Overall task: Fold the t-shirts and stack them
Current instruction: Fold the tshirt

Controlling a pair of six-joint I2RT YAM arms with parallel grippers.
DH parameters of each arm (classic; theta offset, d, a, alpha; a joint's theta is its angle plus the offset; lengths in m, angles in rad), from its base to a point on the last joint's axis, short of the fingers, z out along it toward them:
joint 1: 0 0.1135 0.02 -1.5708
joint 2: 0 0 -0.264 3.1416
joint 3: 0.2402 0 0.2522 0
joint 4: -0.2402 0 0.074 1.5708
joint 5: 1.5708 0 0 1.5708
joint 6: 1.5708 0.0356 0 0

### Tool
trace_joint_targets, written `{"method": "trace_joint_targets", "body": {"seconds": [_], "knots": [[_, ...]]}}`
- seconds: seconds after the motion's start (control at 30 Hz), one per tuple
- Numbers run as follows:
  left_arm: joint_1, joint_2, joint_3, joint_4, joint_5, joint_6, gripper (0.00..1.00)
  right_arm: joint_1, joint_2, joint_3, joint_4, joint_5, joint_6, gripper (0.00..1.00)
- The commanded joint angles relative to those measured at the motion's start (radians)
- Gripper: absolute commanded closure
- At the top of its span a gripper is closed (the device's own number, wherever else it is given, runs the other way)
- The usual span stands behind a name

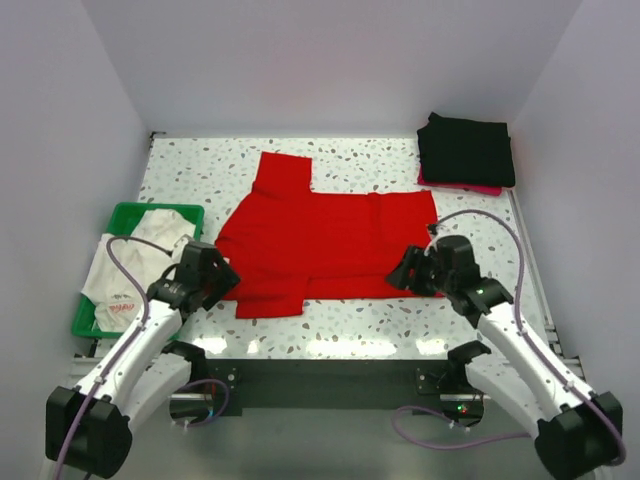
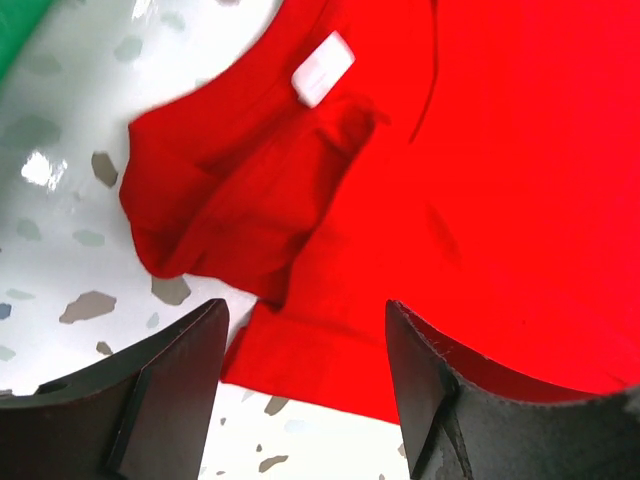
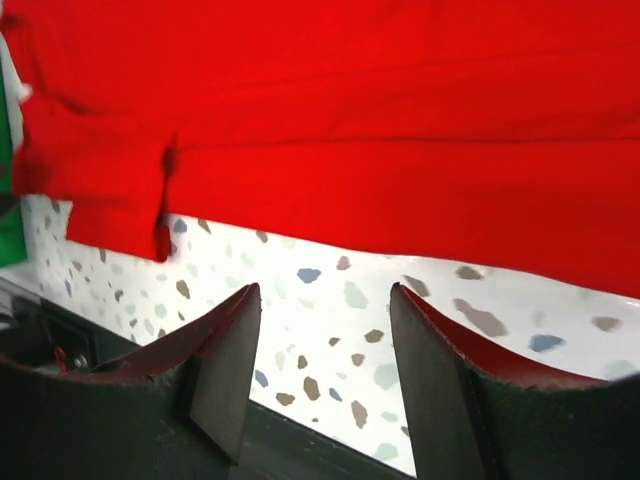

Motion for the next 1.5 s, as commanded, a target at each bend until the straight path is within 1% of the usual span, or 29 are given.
{"method": "trace_joint_targets", "body": {"seconds": [0.0, 0.07, 0.1, 0.13, 0.17, 0.2, 0.23, 0.27, 0.33, 0.47, 0.5, 0.6, 0.67, 0.77, 0.83, 0.87, 0.9, 0.97, 1.0, 1.07, 1.1, 1.17, 1.2, 1.27, 1.3, 1.37, 1.4, 1.47], "knots": [[-0.032, -0.022, -0.058, 0.024, -0.037, -0.066, 0.31, 0.219, 0.084, 0.021, 0.126, 0.155, 0.082, 0.43], [-0.058, -0.022, -0.081, 0.033, -0.037, -0.088, 0.31, 0.319, 0.152, 0.035, 0.193, 0.202, 0.113, 0.43], [-0.070, -0.022, -0.102, 0.033, -0.043, -0.097, 0.31, 0.418, 0.226, 0.060, 0.213, 0.247, 0.122, 0.43], [-0.087, -0.020, -0.112, 0.029, -0.051, -0.107, 0.31, 0.465, 0.264, 0.074, 0.232, 0.274, 0.134, 0.43], [-0.127, -0.023, -0.119, 0.029, -0.060, -0.139, 0.31, 0.508, 0.297, 0.086, 0.268, 0.297, 0.136, 0.44], [-0.147, -0.026, -0.138, 0.029, -0.077, -0.155, 0.31, 0.575, 0.369, 0.112, 0.287, 0.327, 0.140, 0.44], [-0.183, -0.028, -0.145, 0.024, -0.086, -0.172, 0.31, 0.601, 0.399, 0.123, 0.302, 0.343, 0.146, 0.44], [-0.196, -0.036, -0.156, 0.021, -0.093, -0.196, 0.31, 0.643, 0.432, 0.133, 0.341, 0.346, 0.149, 0.44], [-0.220, -0.042, -0.164, 0.015, -0.100, -0.219, 0.32, 0.674, 0.508, 0.158, 0.399, 0.349, 0.154, 0.44], [-0.237, -0.054, -0.173, 0.010, -0.105, -0.235, 0.34, 0.732, 0.612, 0.213, 0.444, 0.366, 0.154, 0.45], [-0.239, -0.053, -0.170, 0.009, -0.103, -0.235, 0.38, 0.737, 0.635, 0.230, 0.454, 0.361, 0.154, 0.45], [-0.251, -0.046, -0.166, -0.002, -0.102, -0.241, 0.43, 0.758, 0.709, 0.270, 0.473, 0.348, 0.156, 0.46], [-0.260, -0.045, -0.162, -0.010, -0.102, -0.244, 0.44, 0.776, 0.753, 0.296, 0.473, 0.351, 0.159, 0.47], [-0.268, -0.042, -0.164, -0.010, -0.096, -0.247, 0.55, 0.796, 0.792, 0.308, 0.471, 0.348, 0.171, 0.47], [-0.271, -0.037, -0.164, -0.002, -0.093, -0.246, 0.64, 0.804, 0.815, 0.318, 0.500, 0.343, 0.180, 0.47], [-0.270, -0.028, -0.161, 0.001, -0.090, -0.243, 0.69, 0.812, 0.824, 0.322, 0.500, 0.342, 0.182, 0.47], [-0.270, -0.023, -0.159, 0.000, -0.085, -0.244, 0.76, 0.818, 0.844, 0.330, 0.500, 0.340, 0.185, 0.47], [-0.273, -0.022, -0.155, 0.003, -0.082, -0.238, 0.83, 0.827, 0.862, 0.337, 0.500, 0.343, 0.194, 0.48], [-0.271, -0.023, -0.155, 0.003, -0.080, -0.235, 0.89, 0.830, 0.876, 0.341, 0.503, 0.342, 0.197, 0.50], [-0.271, -0.032, -0.155, 0.007, -0.076, -0.229, 0.93, 0.829, 0.888, 0.348, 0.508, 0.343, 0.208, 0.52], [-0.273, -0.037, -0.150, 0.007, -0.074, -0.223, 0.97, 0.827, 0.891, 0.354, 0.504, 0.357, 0.209, 0.56], [-0.273, -0.048, -0.135, 0.003, -0.077, -0.215, 1.00, 0.829, 0.887, 0.364, 0.487, 0.377, 0.209, 0.60], [-0.271, -0.051, -0.129, 0.001, -0.082, -0.209, 1.00, 0.829, 0.885, 0.383, 0.479, 0.389, 0.206, 0.65], [-0.273, -0.056, -0.106, 0.004, -0.088, -0.190, 1.00, 0.829, 0.876, 0.402, 0.441, 0.414, 0.196, 0.70], [-0.271, -0.054, -0.098, 0.007, -0.093, -0.184, 1.00, 0.829, 0.875, 0.422, 0.433, 0.414, 0.192, 0.76], [-0.270, -0.043, -0.071, 0.009, -0.096, -0.169, 1.00, 0.829, 0.873, 0.442, 0.416, 0.417, 0.182, 0.82], [-0.273, -0.039, -0.060, 0.009, -0.099, -0.163, 1.00, 0.829, 0.873, 0.462, 0.408, 0.423, 0.179, 0.87], [-0.271, -0.026, -0.032, 0.013, -0.102, -0.146, 1.00, 0.829, 0.876, 0.479, 0.392, 0.437, 0.168, 0.90]]}}
